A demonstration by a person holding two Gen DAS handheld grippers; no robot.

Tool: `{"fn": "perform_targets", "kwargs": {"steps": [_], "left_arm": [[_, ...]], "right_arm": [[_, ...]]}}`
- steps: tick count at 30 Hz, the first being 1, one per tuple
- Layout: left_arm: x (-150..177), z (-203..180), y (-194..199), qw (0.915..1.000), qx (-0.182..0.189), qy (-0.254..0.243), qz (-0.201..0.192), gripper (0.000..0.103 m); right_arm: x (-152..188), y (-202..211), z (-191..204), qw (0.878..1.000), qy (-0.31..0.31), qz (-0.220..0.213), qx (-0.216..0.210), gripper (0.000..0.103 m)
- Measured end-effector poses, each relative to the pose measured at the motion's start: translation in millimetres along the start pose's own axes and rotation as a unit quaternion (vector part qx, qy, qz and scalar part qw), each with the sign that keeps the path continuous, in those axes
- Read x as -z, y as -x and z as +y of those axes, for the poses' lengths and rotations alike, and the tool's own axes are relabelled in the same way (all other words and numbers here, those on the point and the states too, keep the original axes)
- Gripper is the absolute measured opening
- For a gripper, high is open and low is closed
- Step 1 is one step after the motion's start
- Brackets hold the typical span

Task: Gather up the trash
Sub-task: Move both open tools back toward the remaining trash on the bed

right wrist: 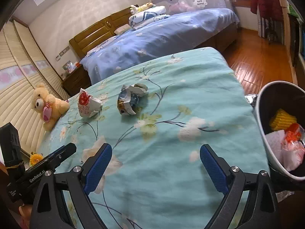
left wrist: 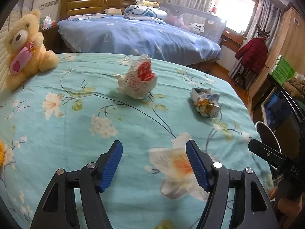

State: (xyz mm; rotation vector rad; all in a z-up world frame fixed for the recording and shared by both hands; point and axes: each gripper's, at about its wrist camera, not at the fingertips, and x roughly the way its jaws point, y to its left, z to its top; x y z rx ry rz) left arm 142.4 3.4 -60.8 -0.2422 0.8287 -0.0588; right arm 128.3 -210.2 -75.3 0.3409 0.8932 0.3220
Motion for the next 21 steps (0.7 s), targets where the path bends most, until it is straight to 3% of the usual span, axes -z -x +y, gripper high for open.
{"fn": "perform_targets", "kwargs": {"steps": [21], "left_arm": [[-45,25,-48,0.9999,-0.01,0.002,0.009,0.07]], "right_arm": [[-31,-54,39,0.999,0.028,0.018,-0.022,0.095]]}}
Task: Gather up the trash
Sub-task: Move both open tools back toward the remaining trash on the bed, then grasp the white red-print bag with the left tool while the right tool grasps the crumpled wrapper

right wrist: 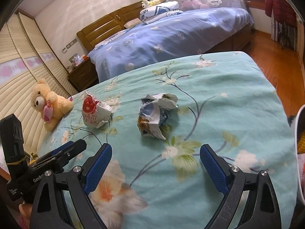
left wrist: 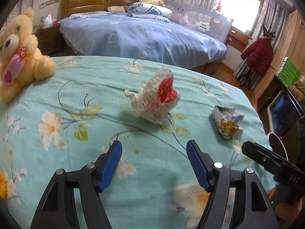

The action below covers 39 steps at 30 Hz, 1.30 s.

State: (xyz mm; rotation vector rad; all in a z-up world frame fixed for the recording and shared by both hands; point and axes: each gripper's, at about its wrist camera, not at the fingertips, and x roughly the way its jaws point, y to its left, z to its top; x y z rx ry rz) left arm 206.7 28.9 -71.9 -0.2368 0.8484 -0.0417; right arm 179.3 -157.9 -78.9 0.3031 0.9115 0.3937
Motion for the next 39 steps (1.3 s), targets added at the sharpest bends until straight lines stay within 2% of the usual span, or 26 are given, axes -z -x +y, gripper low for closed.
{"fn": "perform_targets", "kwargs": {"steps": [11,18,21,22,23,24,25,28,29,31,34,39], "left_arm": [[-32,7,-34,1.0,-0.003,-0.001,0.0,0.07],[-38,7,-53,1.0,-0.003,-0.002,0.005,0.069],[-38,7,-60,1.0,-0.002,-0.002,0.009,0.067],[-38,6,-61,1.0,-0.001,-0.004,0.008,0.062],[-38,4,-61,0.9999,0.001,-0.007,0.008,0.057],[-38,3,-62,0.9999,0.005,-0.01,0.01,0.048],[-38,1,-64,0.9998,0.01,-0.013,0.013,0.044],[-38,-2,-62,0.9996,0.012,-0.023,0.008,0.033],[-37,-4,-61,0.9995,0.012,-0.027,0.005,0.032],[-35,-6,-57,0.9994,0.012,-0.034,0.001,0.021],[-31,-6,-52,0.9993,0.015,-0.034,0.0,0.019],[-19,-7,-38,0.9993,0.022,-0.03,-0.003,0.018]], "right_arm": [[-17,-27,3,1.0,0.01,0.008,0.001,0.095],[-26,-37,4,1.0,0.018,0.005,0.003,0.094],[-27,-39,6,1.0,0.026,0.003,0.01,0.093],[-27,-39,7,1.0,0.027,0.003,0.01,0.091],[-27,-39,6,1.0,0.026,0.002,0.013,0.086],[-27,-39,5,1.0,0.023,0.0,0.017,0.08],[-26,-38,4,1.0,0.02,-0.001,0.019,0.077],[-26,-36,1,1.0,0.017,-0.003,0.021,0.06],[-25,-36,1,1.0,0.017,-0.002,0.02,0.05],[-24,-33,1,1.0,0.019,-0.002,0.011,0.042],[-21,-29,3,1.0,0.024,-0.003,0.01,0.031],[-13,-17,-1,1.0,0.016,-0.007,0.005,0.029]]}}
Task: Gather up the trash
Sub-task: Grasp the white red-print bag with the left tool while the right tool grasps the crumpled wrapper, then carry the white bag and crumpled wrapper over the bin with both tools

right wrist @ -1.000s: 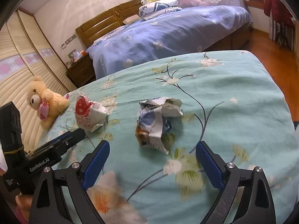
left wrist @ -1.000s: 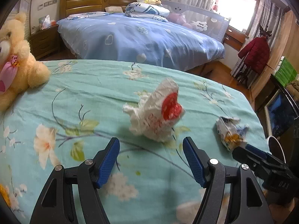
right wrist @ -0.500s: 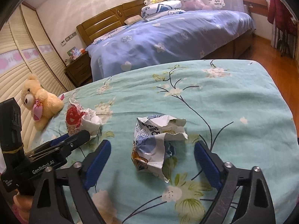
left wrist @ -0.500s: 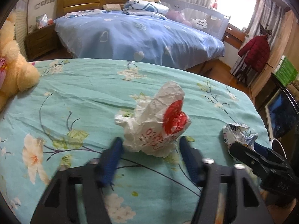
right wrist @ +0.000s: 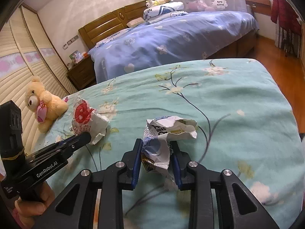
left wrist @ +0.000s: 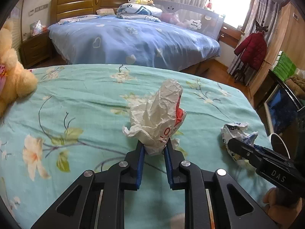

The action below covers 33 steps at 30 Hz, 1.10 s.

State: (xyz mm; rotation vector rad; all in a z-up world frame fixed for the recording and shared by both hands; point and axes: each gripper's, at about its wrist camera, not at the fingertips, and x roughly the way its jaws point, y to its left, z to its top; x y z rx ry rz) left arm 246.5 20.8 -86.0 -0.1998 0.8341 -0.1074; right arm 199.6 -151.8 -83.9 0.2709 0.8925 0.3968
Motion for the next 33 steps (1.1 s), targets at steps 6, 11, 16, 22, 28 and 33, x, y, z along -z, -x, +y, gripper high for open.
{"fn": "perform_targets", "kwargs": {"steps": [6,11,16,22,28,33], "left_arm": [[13,-9,14,1.0,0.007,0.003,0.004,0.018],[21,-25,28,0.9998,0.013,-0.012,0.001,0.018],[27,-40,39,0.9995,0.022,-0.022,0.002,0.018],[35,-53,51,0.9989,0.03,-0.035,0.001,0.018],[41,-67,59,0.9982,0.035,-0.049,0.0,0.018],[45,-76,61,0.9974,0.042,-0.058,0.002,0.018]], "right_arm": [[10,21,-10,1.0,-0.011,-0.009,0.002,0.029],[15,37,-15,1.0,-0.016,-0.018,0.002,0.029],[21,51,-17,0.999,-0.019,-0.026,0.0,0.029],[27,66,-21,0.999,-0.024,-0.033,-0.001,0.029],[34,78,-28,0.999,-0.031,-0.04,0.0,0.029],[37,87,-38,0.998,-0.038,-0.044,0.005,0.029]]}}
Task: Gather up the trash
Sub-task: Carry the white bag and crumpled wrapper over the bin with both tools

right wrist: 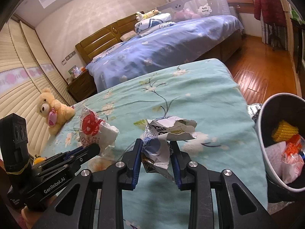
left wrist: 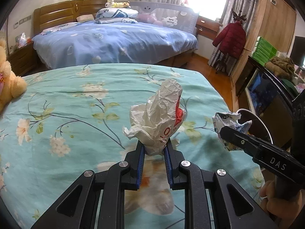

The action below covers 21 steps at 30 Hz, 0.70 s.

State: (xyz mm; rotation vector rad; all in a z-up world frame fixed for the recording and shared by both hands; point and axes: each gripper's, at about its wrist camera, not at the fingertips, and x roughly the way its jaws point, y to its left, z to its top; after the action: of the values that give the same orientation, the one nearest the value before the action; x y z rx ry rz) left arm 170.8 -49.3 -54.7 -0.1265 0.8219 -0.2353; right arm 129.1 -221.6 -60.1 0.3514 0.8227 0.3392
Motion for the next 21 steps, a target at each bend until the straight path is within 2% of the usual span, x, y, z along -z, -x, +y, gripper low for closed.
{"fn": "perform_targets", "kwargs": {"steps": [21], "left_arm": [[8,-58,-10,0.9983,0.025,-0.052,0.013,0.018]], "right_arm": [[10,46,-46,0.999,-0.025,-0.031,0.03,0.029]]}}
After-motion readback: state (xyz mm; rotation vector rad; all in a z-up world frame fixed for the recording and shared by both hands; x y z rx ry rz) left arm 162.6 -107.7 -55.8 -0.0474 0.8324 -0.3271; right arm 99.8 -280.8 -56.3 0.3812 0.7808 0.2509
